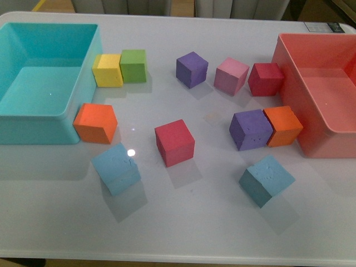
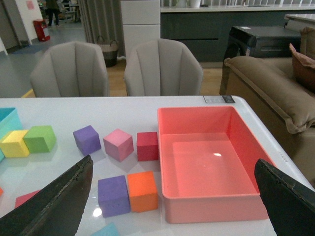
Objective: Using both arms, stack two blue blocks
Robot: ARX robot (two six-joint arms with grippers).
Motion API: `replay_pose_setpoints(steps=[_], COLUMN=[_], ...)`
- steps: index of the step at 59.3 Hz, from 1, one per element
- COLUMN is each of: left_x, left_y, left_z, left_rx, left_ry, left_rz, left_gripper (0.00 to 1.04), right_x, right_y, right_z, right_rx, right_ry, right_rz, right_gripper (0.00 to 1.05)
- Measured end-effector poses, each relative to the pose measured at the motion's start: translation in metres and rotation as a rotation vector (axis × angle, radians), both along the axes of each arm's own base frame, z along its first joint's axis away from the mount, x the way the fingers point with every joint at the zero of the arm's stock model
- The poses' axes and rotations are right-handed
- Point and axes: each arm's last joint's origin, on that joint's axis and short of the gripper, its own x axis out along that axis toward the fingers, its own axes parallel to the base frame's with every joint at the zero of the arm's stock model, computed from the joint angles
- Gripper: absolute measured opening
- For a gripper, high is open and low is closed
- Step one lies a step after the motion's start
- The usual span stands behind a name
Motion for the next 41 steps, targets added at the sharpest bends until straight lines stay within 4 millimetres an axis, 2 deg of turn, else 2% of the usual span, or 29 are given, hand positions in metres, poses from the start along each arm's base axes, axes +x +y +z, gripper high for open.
replay_pose_setpoints(steps=[41], left_x=[0.0], left_y=[0.0], left_z=[0.0], left_rx=[0.0], left_ry=[0.0], left_rz=[0.0], left_gripper=[0.96], right_x=[0.0], right_y=[0.0], right_z=[0.0], right_rx=[0.0], right_ry=[0.0], right_rz=[0.0], right_gripper=[0.96])
